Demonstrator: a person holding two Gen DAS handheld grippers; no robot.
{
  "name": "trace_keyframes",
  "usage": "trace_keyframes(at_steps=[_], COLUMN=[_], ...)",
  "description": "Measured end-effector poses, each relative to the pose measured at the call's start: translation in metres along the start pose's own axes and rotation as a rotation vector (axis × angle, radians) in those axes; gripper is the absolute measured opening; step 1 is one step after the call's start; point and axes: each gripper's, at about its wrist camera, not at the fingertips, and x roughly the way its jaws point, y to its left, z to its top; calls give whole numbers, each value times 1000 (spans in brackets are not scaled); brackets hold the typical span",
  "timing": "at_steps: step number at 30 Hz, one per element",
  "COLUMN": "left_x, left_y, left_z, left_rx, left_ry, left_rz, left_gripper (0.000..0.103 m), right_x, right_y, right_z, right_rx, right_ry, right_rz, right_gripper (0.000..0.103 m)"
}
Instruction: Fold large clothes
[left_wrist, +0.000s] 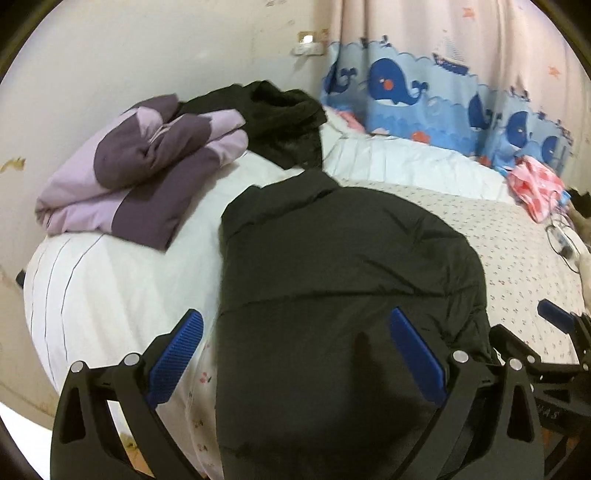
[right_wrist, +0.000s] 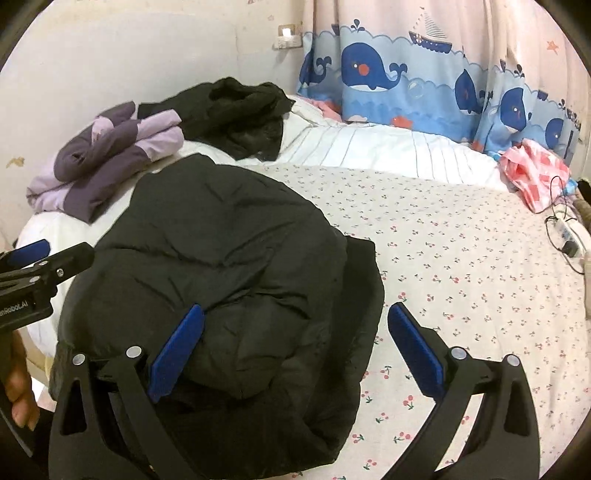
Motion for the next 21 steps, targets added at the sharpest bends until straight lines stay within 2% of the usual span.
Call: trace_keyframes(at_steps=[5,7,17,21], left_x=[1,-2,0,0], left_y=[3,3,-1,-2], left_z=[-1,-1,0,2], left_rx=[-36,-44,-63,-43], left_ry=[15,-3,-6,13], left_rz=[-26,-19,13,9], left_gripper=[96,96,96,96], right_x=[-8,-11,-16,-12], right_y=[4,2,11,8], right_z=[3,4,6,6], right_rx=[-4,6,-40,-39], right_ry=[-31,-49,-91,-72], right_rz=[25,30,-21,-52], right_gripper=[96,96,96,96])
